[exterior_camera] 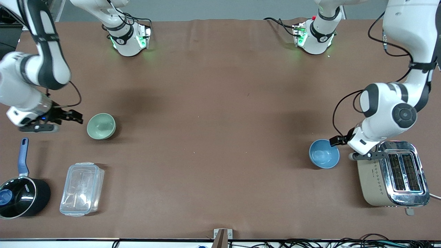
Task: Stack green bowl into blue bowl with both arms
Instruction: 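Grasp blue bowl with the left gripper while the right gripper grasps green bowl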
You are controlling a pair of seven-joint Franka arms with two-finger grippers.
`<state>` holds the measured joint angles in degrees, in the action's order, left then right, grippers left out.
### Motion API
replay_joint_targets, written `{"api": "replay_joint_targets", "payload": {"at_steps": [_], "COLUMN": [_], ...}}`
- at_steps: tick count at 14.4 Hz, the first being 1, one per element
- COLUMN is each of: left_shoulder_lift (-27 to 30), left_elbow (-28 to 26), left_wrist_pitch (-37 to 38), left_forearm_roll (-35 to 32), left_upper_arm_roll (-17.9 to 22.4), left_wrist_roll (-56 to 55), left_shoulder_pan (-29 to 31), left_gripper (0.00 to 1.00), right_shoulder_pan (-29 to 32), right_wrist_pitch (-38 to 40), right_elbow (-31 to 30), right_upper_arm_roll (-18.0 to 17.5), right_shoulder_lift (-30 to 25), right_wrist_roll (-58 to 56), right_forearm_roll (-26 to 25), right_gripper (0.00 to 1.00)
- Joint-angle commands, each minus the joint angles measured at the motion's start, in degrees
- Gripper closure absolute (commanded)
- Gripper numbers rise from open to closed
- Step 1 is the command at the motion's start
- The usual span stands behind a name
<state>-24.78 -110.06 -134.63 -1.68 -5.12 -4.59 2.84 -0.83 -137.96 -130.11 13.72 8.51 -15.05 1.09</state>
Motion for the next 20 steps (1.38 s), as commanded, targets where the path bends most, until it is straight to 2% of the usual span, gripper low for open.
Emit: {"api": "replay_joint_targets", "payload": {"at_steps": [1, 3, 4, 5, 7, 9, 10, 12, 13, 14, 16, 20], "left_shoulder_lift": [-2.55, -3.69, -3.87, -4.66, -6.15, -6.68, -6.68, -6.77, -6.77, -6.69, -5.81, -3.08], "left_elbow": [0.98, 1.07, 1.07, 1.16, 2.39, 2.83, 2.83, 3.09, 3.18, 3.62, 4.93, 5.11], "left_wrist_pitch": [-2.99, -4.49, -4.94, -5.20, -5.20, -5.20, -5.20, -5.12, -5.12, -4.94, -3.28, -0.28], "left_forearm_roll": [-1.31, -1.22, -1.22, -1.13, -1.13, -1.13, -1.13, -0.61, -0.43, -0.34, -0.43, -0.34], "left_upper_arm_roll": [-0.24, -0.24, -0.24, -0.24, -0.24, -0.32, -0.33, -0.59, -0.68, -0.94, -1.81, -10.23], "left_wrist_roll": [-0.25, -0.25, -0.33, -0.33, -0.51, -0.60, -0.60, -0.60, -0.60, -1.38, -2.53, -8.39], "left_shoulder_pan": [0.32, 0.32, 0.32, 0.32, 0.41, 1.02, 1.20, 0.77, 0.42, 0.24, 0.58, 0.59], "left_gripper": [0.14, 0.23, 0.36, 0.42, 0.45, 0.57, 0.69, 0.94, 1.00, 1.00, 1.00, 1.00], "right_shoulder_pan": [-0.05, -0.14, -0.14, -0.14, -0.23, -0.23, -0.31, -0.84, -1.10, -1.37, -1.54, -1.37], "right_wrist_pitch": [-6.69, -10.38, -11.88, -12.16, -12.16, -12.16, -12.16, -11.90, -11.46, -11.11, -8.40, 3.45], "right_elbow": [-2.69, -2.69, -2.87, -2.87, -3.74, -4.45, -4.71, -4.80, -4.71, -4.63, -3.75, 1.69], "right_upper_arm_roll": [-0.27, -0.45, -0.54, -0.54, -0.62, -0.71, -0.71, -0.80, -0.80, -0.80, -0.97, -0.89], "right_shoulder_lift": [3.95, 7.12, 8.35, 9.06, 9.15, 9.06, 9.06, 9.06, 8.98, 8.89, 8.71, 6.00], "right_wrist_roll": [-0.86, -0.86, -0.86, -0.86, -0.86, -0.78, -0.78, -0.69, -0.34, -0.34, -0.42, -0.42], "right_forearm_roll": [2.06, 2.51, 2.60, 2.60, 2.60, 2.69, 3.56, 4.80, 6.02, 8.12, 9.10, 9.19], "right_gripper": [0.02, 0.03, 0.06, 0.10, 0.25, 0.40, 0.46, 0.67, 0.90, 1.00, 1.00, 1.00]}}
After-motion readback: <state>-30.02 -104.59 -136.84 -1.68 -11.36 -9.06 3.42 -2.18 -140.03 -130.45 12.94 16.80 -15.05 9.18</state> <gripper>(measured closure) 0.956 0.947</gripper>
